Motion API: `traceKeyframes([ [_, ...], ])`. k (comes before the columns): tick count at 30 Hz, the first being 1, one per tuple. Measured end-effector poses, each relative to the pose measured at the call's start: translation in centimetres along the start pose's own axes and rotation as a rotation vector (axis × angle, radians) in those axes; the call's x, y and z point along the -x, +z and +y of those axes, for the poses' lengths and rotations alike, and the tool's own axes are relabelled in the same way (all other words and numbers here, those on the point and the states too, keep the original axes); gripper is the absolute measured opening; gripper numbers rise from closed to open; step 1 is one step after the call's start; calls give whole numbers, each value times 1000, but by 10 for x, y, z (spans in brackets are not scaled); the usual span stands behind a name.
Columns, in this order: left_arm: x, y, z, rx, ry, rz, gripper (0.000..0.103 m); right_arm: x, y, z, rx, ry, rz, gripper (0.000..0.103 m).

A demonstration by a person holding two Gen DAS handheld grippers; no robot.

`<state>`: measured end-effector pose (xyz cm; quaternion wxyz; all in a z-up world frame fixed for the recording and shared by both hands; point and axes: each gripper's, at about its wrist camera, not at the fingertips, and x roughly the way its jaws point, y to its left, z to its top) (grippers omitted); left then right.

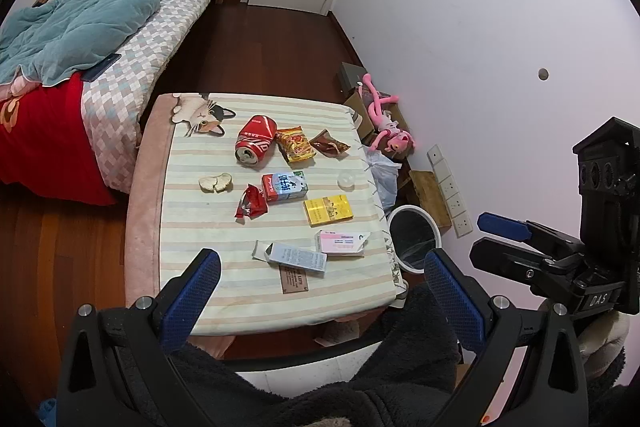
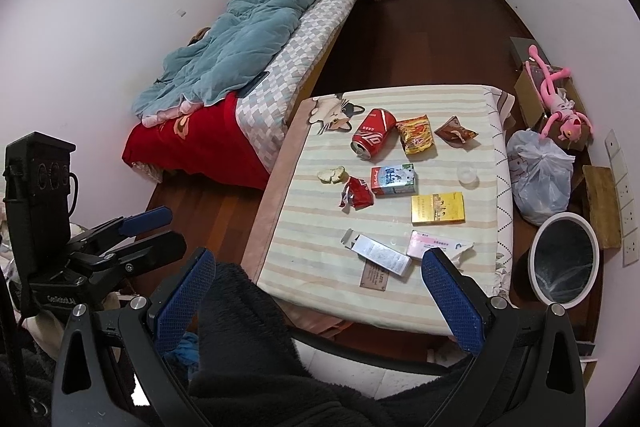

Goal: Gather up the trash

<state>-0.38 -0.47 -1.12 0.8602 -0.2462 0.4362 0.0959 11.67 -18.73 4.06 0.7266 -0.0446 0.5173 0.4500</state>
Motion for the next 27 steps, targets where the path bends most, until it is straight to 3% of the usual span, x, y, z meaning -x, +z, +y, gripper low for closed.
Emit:
traceKeyframes([
  [27,6,-3,10,3,-3,0,103,-1,5,8,23,2,7,103],
])
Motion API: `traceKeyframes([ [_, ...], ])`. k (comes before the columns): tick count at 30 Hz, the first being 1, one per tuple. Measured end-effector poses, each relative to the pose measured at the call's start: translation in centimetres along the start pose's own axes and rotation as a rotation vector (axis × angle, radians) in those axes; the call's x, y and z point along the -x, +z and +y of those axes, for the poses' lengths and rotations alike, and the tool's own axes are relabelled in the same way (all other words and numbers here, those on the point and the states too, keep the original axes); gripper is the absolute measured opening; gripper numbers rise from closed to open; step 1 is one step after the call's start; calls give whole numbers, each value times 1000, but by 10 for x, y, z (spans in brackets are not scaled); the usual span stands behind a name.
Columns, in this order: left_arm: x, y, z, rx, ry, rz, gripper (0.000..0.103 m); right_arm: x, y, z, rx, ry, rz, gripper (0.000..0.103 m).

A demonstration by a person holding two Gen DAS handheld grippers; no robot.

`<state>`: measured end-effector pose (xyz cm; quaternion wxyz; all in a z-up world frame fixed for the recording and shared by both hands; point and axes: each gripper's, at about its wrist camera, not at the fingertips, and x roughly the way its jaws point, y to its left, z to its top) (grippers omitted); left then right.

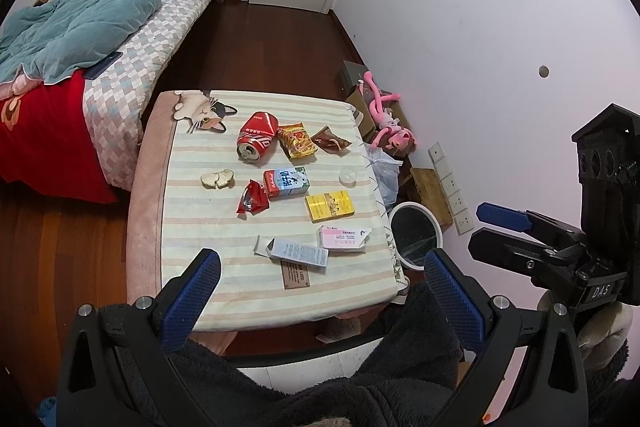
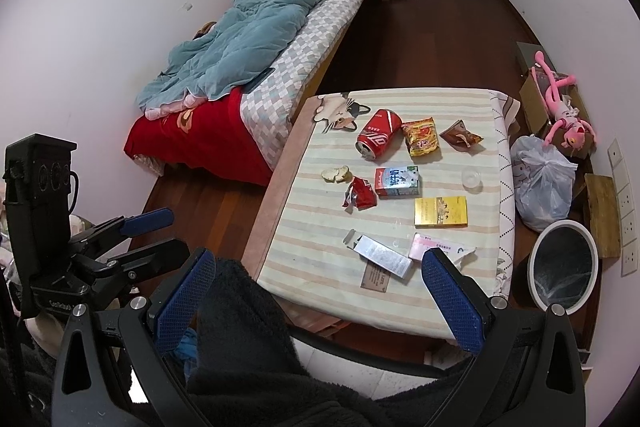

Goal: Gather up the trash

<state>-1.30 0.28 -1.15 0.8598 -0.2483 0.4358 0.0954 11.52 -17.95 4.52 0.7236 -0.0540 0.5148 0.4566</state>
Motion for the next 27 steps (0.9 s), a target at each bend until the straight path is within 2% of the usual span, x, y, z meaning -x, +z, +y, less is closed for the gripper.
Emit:
traceKeyframes([
  [16,-1,-3,-1,-2,7,-3,103,0,0,0,-5,8,-8,103],
  [18,-5,-5,-1,-5,61,-18,103,-2,0,-2,-10,2,-12,103],
  [20,-18,-5,3,-7,171,-45,103,-9,2,-7,-8,-21,-6,103],
  [23,-50,-8,13,9,312,-51,103,-36,4,-25,26,-130,24,103],
  [25,-83,-12,27,36,384,-13,103,-66,4,-43,53,-220,77,103],
  [27,-119,-19,42,71,425,50,103,-107,2,-63,95,-293,153,103],
])
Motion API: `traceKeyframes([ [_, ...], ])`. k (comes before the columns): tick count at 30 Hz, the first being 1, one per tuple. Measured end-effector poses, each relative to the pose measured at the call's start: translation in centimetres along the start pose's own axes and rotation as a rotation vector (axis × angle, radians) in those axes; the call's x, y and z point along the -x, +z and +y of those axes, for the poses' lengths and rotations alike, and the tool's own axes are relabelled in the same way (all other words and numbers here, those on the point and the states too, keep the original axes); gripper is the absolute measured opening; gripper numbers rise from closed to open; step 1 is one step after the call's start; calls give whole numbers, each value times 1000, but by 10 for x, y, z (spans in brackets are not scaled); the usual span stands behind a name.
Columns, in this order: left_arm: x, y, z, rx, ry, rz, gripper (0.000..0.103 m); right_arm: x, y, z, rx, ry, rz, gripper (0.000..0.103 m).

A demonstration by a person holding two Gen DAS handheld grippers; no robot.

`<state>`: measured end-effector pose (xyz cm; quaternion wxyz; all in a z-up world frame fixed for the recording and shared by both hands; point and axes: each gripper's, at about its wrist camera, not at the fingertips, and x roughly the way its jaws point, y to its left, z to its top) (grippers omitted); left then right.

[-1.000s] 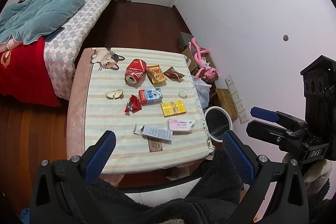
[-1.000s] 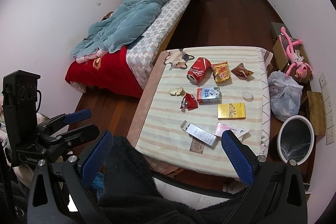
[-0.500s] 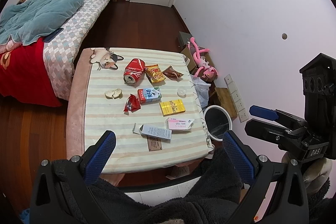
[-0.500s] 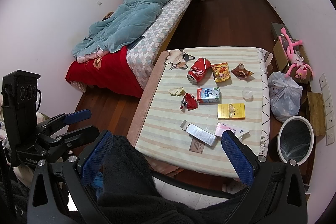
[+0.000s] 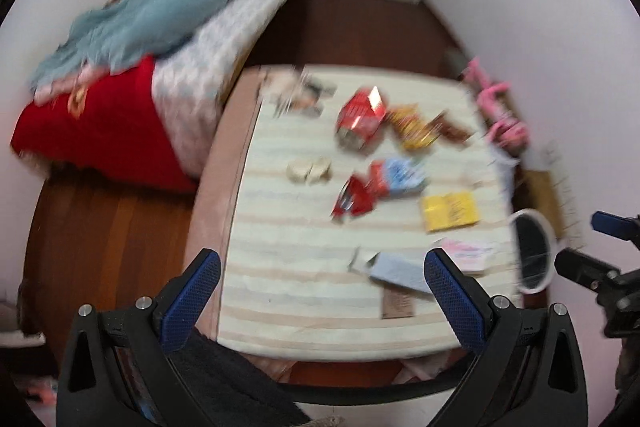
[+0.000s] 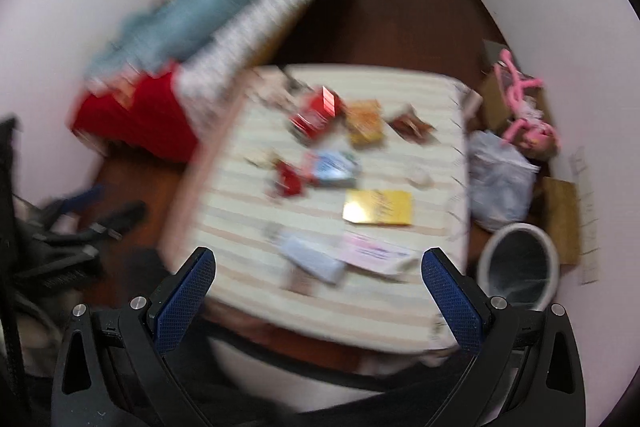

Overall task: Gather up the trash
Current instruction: 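Grasp the white box with the left tool while the right tool grasps the pink box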

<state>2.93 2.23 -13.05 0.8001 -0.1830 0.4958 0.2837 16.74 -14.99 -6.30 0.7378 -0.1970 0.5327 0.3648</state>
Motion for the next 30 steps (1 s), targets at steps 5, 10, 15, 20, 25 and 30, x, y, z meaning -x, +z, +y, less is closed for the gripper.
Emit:
traceKeyframes([
  [5,-84,-24,-2,57,49,189,103,-131,-1,-22,111,-93,236,103],
  [10,-134,-45,-12,80,89,321,103,-209,-7,-29,227,-149,347,99],
  [15,-153,-54,-12,112,83,384,103,-224,0,-32,225,-37,359,101],
  [20,-151,-50,-19,101,71,394,103,-226,-3,-37,242,-4,372,90],
  [25,-154,-51,-22,98,79,387,103,-234,-10,-44,263,10,411,85],
  [30,-155,-50,-37,93,79,400,103,-246,-21,-51,223,-36,390,75],
])
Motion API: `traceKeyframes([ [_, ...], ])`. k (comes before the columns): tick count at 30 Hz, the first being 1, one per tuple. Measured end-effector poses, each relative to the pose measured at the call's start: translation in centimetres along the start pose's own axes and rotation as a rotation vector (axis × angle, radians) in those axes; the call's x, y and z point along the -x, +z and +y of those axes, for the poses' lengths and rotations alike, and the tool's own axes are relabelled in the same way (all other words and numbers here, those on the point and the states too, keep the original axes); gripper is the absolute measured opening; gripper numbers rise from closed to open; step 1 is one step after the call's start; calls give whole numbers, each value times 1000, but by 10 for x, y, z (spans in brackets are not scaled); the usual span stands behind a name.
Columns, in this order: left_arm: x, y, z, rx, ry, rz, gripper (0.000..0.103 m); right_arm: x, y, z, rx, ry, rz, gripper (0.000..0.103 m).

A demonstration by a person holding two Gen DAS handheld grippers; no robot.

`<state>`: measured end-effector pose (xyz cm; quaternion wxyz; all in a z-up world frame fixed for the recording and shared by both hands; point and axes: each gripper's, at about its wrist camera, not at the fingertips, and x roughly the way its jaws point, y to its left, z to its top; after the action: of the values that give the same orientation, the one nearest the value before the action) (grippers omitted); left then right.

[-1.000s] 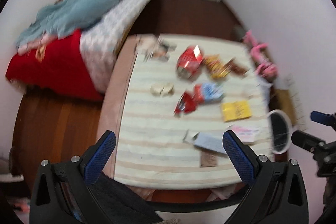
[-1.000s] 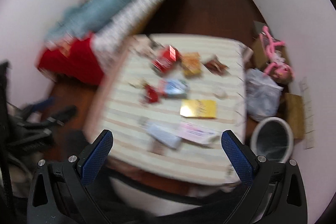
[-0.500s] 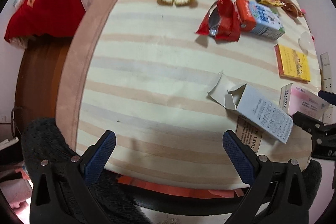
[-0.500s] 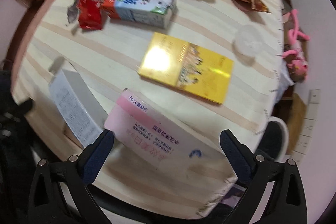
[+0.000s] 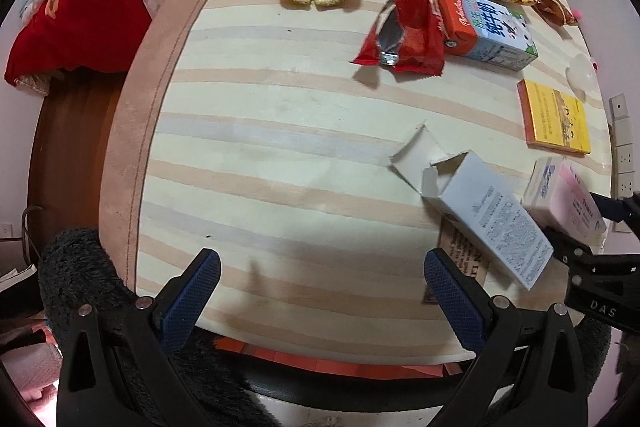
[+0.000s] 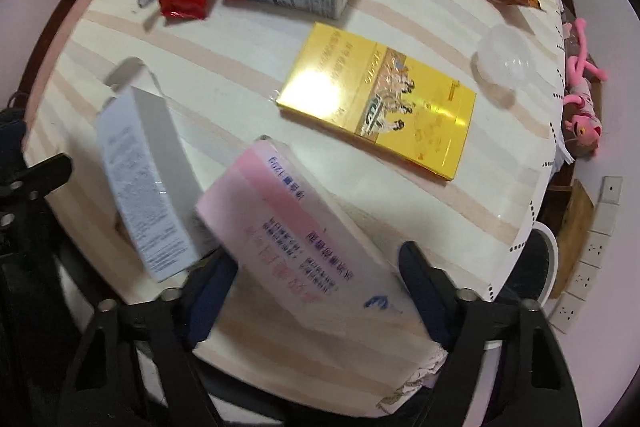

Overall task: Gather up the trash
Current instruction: 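Grasp the white box with the left tool while the right tool grasps the pink box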

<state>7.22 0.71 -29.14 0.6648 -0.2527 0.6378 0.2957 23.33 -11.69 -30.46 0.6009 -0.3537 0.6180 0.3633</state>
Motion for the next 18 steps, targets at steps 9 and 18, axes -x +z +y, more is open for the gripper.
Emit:
traceKeyframes([
  [9,1,17,-55,80,-232,72,102,-8,-77,-72,-576,173,-95,64],
  [18,-11,26,-107,13,-148,40,36,6,-110,-78,-624,217,-162,65],
])
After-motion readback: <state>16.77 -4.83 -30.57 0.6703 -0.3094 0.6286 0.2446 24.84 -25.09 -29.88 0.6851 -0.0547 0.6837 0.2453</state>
